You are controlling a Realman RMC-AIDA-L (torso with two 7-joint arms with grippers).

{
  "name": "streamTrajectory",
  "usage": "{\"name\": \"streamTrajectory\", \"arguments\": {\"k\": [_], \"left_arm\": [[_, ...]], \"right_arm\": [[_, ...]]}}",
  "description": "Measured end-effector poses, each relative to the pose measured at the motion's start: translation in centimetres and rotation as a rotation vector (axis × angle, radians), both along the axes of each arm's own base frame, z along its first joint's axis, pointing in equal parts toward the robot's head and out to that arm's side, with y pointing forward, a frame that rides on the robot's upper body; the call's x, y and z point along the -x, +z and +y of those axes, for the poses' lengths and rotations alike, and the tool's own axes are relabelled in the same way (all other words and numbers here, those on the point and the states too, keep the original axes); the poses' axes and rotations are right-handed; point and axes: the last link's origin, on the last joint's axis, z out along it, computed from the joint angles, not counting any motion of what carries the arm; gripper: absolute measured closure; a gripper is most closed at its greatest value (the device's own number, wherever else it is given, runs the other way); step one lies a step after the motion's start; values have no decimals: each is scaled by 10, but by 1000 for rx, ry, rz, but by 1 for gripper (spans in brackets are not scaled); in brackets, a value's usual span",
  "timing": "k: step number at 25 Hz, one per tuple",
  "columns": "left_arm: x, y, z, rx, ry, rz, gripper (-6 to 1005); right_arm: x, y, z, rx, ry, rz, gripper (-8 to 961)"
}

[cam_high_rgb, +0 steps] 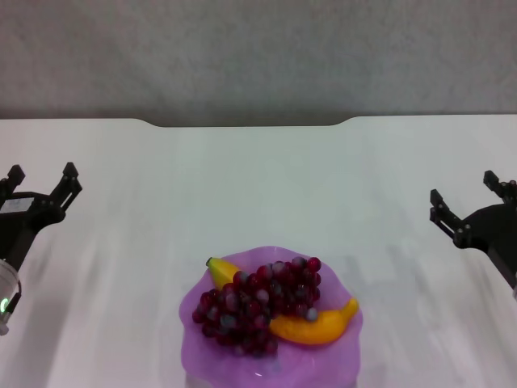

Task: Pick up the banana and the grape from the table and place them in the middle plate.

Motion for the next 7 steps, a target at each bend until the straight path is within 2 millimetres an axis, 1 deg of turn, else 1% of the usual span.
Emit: {"name": "streamTrajectory", "arguments": {"k": [7], "left_arm": [[2, -1, 1, 11, 14, 3, 107]], "right_arm": [[-15, 13, 0, -72, -87, 40, 59]]}}
